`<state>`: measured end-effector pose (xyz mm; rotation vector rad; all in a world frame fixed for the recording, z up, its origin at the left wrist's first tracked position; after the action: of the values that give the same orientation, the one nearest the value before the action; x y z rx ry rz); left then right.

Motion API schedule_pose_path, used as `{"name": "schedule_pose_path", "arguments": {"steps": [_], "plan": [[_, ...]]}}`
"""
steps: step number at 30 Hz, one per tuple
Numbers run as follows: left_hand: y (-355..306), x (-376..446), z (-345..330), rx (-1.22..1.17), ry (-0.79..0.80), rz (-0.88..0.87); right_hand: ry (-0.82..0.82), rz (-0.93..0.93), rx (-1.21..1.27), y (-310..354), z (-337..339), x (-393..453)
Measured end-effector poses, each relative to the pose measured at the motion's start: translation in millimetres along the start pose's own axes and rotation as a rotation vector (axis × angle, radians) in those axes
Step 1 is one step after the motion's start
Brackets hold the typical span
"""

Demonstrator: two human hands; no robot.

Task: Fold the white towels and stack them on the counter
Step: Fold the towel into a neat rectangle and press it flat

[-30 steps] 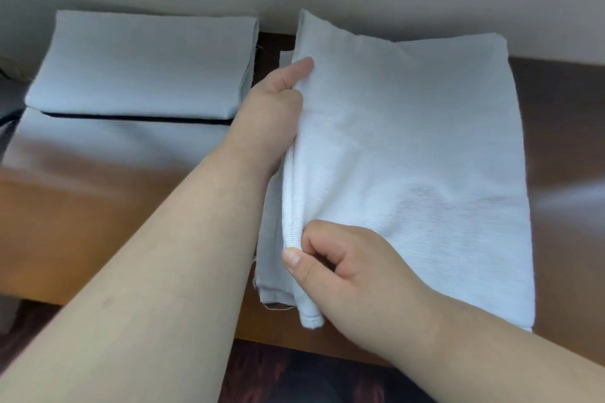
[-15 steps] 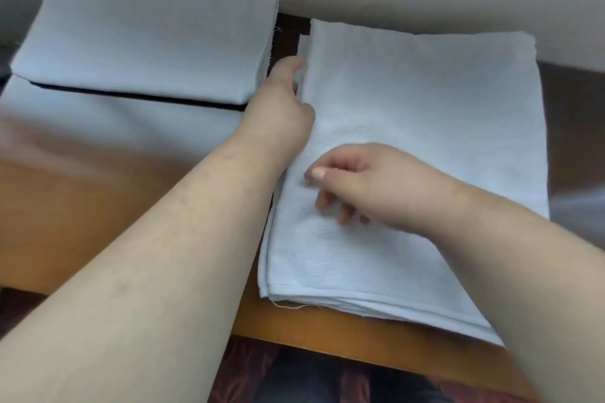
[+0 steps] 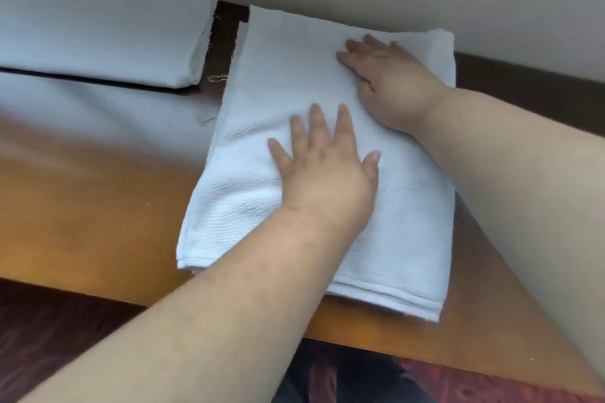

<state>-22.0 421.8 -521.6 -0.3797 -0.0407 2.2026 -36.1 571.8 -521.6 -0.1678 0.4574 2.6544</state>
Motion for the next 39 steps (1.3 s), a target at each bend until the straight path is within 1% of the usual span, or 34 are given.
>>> {"name": "schedule_pose_path", "arguments": {"steps": [1, 3, 6, 9, 11, 13, 15, 17, 18, 19, 21, 22, 23, 24, 26, 27, 29, 32, 33, 34, 36, 37, 38, 39], "plan": [[-2.1, -3.2, -15.7, 0.059, 0.065, 0.002, 0.012, -0.004, -0.015, -3.9, -3.7, -2.0], [0.9, -3.1, -25.0, 0.162, 0.054, -0.054, -0.009, -0.042, 0.003, -17.4, -5.2, -10.7], [-8.9, 1.5, -18.7, 0.177, 0.011, -0.225, -0.074, -0.196, 0.071, -47.3, -3.6, -43.1], [-30.5, 8.1, -14.9, 0.214, 0.090, -0.445, -0.103, -0.411, 0.135, -74.3, -7.8, -98.1], [-48.2, 10.5, -14.3, 0.278, 0.156, -0.601, -0.057, -0.595, 0.180, -85.4, -18.0, -145.5], [-66.1, 11.2, -14.1, 0.363, 0.198, -0.707, 0.027, -0.769, 0.253, -82.2, -32.4, -191.2], [-80.6, 10.7, -13.2, 0.467, 0.225, -0.752, 0.137, -0.843, 0.307, -63.3, -44.6, -223.7], [-91.2, 9.0, -6.1, 0.494, 0.223, -0.715, 0.210, -0.821, 0.339, -42.9, -49.4, -242.2], [-95.8, 7.2, -0.1, 0.456, 0.187, -0.674, 0.197, -0.783, 0.352, -37.0, -45.7, -244.0], [-100.7, 3.4, 5.9, 0.381, 0.127, -0.633, 0.144, -0.725, 0.358, -33.6, -37.3, -240.3], [-105.9, -10.1, 10.9, 0.169, 0.003, -0.549, -0.021, -0.565, 0.334, -30.6, -15.4, -221.9], [-104.0, -16.8, 5.8, 0.098, -0.019, -0.499, -0.087, -0.494, 0.308, -31.4, -7.8, -210.9], [-99.6, -21.9, -3.8, 0.080, -0.013, -0.447, -0.111, -0.439, 0.267, -34.0, -5.7, -200.0], [-92.7, -24.5, -16.0, 0.106, 0.002, -0.397, -0.095, -0.400, 0.216, -38.9, -9.2, -189.5], [-72.3, -20.8, -31.5, 0.174, 0.006, -0.324, -0.024, -0.379, 0.121, -53.9, -24.0, -177.2], [-59.6, -14.1, -30.7, 0.187, -0.018, -0.294, -0.018, -0.386, 0.090, -61.3, -28.5, -176.0], [-29.4, 3.7, -20.4, 0.183, -0.060, -0.212, -0.039, -0.398, 0.058, -67.6, -31.7, -177.0], [5.0, 25.9, -10.8, 0.204, -0.034, -0.114, -0.075, -0.422, 0.055, -63.6, -29.5, -176.2], [2.9, 29.7, -8.2, 0.198, -0.034, -0.124, -0.117, -0.427, 0.081, -62.1, -22.8, -171.7], [-8.6, 32.3, -4.6, 0.174, -0.055, -0.170, -0.178, -0.417, 0.121, -60.0, -13.1, -163.7], [-46.8, 35.9, 0.3, 0.138, -0.121, -0.333, -0.275, -0.348, 0.152, -53.6, 3.8, -139.5], [-62.0, 40.9, 0.2, 0.143, -0.138, -0.394, -0.280, -0.316, 0.141, -52.1, 6.7, -124.6], [-68.9, 51.4, -0.3, 0.158, -0.133, -0.414, -0.255, -0.305, 0.128, -53.9, 5.9, -109.8], [-65.9, 65.9, -0.7, 0.187, -0.117, -0.391, -0.215, -0.320, 0.115, -60.2, 2.0, -97.7]]}}
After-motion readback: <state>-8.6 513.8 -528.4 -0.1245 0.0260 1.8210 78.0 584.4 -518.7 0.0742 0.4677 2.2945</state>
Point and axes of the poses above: each hand's wrist, its own x-axis towards the middle knuckle, its own z-axis out of the back of the hand, y = z × x, the point moved 10 cm from there along x, towards the middle knuckle, and after that the axes turned 6 degrees about x, right-handed, at the moved point
